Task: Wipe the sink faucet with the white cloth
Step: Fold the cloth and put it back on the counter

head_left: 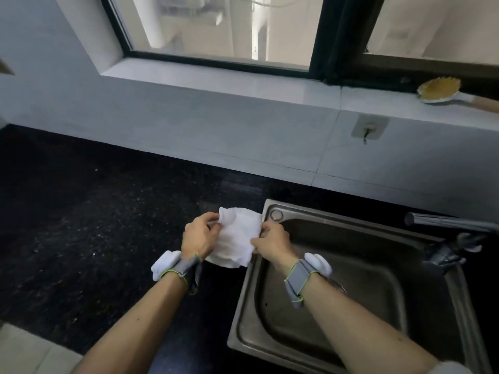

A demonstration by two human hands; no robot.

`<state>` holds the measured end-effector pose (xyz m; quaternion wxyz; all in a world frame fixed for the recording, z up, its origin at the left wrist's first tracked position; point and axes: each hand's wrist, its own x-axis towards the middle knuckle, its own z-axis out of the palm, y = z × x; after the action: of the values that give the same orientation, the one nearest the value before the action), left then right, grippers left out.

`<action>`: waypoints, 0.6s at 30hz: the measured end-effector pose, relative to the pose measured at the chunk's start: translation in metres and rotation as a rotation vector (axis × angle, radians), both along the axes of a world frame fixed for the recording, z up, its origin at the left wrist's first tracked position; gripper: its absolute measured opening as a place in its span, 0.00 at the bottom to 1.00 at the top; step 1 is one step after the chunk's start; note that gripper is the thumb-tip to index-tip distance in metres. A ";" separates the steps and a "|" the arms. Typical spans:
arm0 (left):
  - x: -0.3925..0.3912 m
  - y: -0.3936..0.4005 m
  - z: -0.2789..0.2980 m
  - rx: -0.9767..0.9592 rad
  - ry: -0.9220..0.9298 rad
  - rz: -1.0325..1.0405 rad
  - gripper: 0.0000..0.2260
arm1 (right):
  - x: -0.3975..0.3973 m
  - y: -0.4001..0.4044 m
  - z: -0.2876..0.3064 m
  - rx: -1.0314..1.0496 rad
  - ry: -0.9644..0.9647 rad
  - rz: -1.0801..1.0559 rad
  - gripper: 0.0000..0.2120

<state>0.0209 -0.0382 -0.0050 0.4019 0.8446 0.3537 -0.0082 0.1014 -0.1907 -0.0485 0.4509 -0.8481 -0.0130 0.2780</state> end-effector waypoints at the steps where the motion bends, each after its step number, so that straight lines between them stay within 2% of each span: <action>1: -0.002 0.004 -0.003 -0.009 0.001 0.005 0.13 | 0.000 0.005 -0.009 0.000 0.013 0.001 0.12; 5: -0.004 0.016 -0.016 -0.025 0.022 0.004 0.13 | -0.003 0.015 -0.025 -0.013 0.038 -0.001 0.08; 8: -0.002 0.020 -0.026 0.018 0.058 -0.017 0.15 | -0.005 0.018 -0.031 -0.032 0.029 0.010 0.10; 12: 0.002 0.020 -0.035 0.071 0.172 -0.042 0.17 | -0.005 0.017 -0.035 -0.030 0.038 0.040 0.09; 18: 0.010 0.017 -0.045 0.219 0.346 -0.191 0.20 | 0.000 0.011 -0.033 -0.067 0.023 0.141 0.17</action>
<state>0.0304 -0.0214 -0.0503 0.2387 0.8988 0.3344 -0.1526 0.1013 -0.1801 -0.0820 0.4017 -0.8564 -0.0583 0.3190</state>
